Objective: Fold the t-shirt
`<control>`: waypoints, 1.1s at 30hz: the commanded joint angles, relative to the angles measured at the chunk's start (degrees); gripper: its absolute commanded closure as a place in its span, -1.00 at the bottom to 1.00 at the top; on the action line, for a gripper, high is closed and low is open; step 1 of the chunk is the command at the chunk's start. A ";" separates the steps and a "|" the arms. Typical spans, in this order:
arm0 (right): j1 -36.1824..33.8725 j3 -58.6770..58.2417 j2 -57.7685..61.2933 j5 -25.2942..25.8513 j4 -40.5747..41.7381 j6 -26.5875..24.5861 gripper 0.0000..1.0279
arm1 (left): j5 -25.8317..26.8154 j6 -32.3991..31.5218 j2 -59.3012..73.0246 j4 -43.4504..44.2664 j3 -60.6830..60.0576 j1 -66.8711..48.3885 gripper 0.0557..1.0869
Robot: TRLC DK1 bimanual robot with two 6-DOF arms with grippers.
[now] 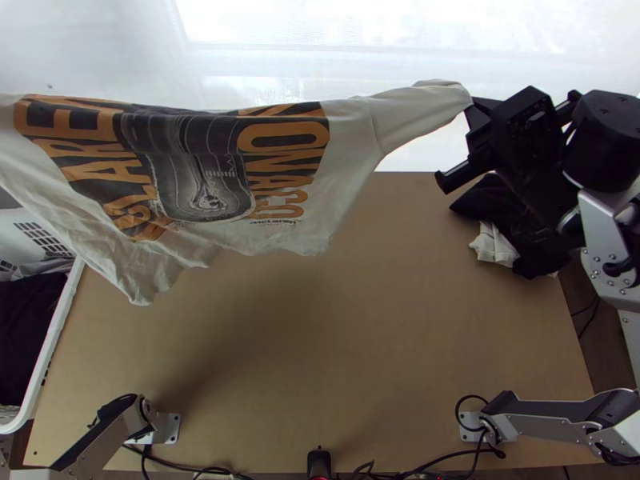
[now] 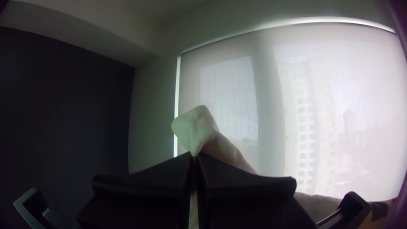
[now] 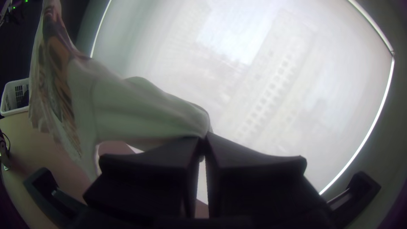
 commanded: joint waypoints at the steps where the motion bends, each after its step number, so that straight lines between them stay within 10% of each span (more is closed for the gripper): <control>1: 4.68 3.88 -0.93 2.23 3.60 -3.72 0.95 | -0.02 1.07 -2.72 3.73 1.70 2.44 0.92; 20: 12.41 -8.43 -5.32 2.76 -2.64 -2.40 0.95 | 7.10 9.77 -8.70 11.82 -16.76 0.24 0.92; 33: -2.09 -34.27 -7.78 -3.83 14.67 -2.49 0.95 | -1.60 17.85 17.58 30.19 -18.87 -18.92 0.92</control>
